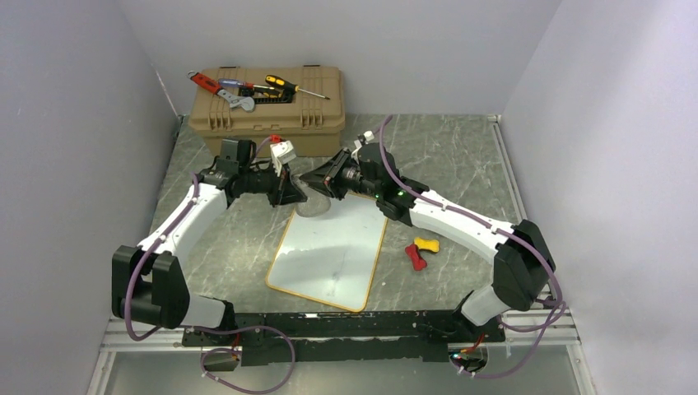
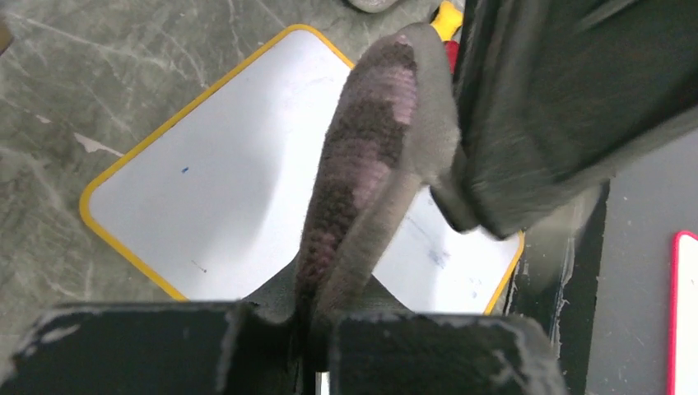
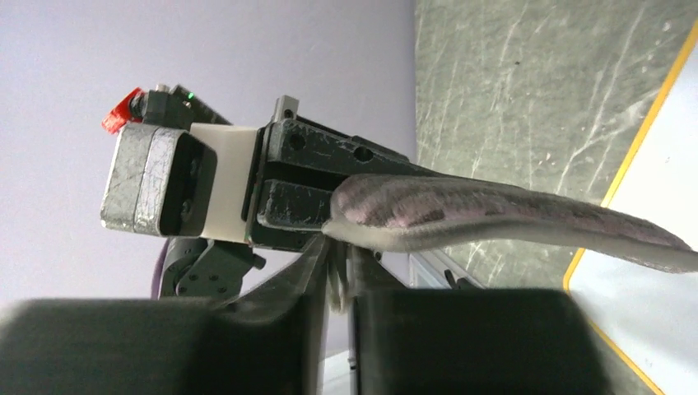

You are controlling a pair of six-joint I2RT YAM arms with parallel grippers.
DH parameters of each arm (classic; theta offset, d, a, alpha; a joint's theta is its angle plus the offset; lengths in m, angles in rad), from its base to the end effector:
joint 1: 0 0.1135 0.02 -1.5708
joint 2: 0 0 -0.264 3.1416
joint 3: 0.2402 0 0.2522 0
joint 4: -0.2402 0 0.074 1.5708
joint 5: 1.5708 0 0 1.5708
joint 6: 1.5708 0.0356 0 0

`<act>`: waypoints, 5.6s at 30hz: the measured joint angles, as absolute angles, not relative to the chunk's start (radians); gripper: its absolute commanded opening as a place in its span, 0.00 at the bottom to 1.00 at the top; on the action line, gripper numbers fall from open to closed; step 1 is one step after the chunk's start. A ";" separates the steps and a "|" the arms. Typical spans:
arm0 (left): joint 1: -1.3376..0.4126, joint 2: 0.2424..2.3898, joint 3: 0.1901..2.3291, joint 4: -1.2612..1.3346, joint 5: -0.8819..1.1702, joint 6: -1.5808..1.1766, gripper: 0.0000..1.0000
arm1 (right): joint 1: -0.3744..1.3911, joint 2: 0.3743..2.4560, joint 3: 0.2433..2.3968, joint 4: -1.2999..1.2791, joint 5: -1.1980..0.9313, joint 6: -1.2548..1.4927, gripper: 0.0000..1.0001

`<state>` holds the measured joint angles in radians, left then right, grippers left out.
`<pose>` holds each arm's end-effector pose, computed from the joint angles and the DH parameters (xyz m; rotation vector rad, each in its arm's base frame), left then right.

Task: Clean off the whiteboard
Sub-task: Pick up the whiteboard eraser from the center of the board, then erase the whiteboard at the center of the board.

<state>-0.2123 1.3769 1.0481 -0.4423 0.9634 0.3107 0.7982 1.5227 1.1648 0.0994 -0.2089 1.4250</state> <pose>0.2754 -0.0893 0.2845 0.9905 1.9075 -1.0522 0.2481 0.2651 0.3198 0.5114 2.1563 1.6272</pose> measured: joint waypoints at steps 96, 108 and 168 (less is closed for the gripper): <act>-0.226 1.617 1.009 -0.619 0.533 0.354 0.53 | 0.881 1.582 1.301 -1.059 -0.132 0.827 0.00; -0.223 1.729 1.003 -0.610 0.503 0.382 0.30 | 0.899 1.746 1.069 -0.572 -0.310 0.819 0.00; -0.290 1.709 1.068 -0.771 0.426 0.429 0.62 | 0.794 1.467 0.799 -0.506 -0.393 0.732 0.00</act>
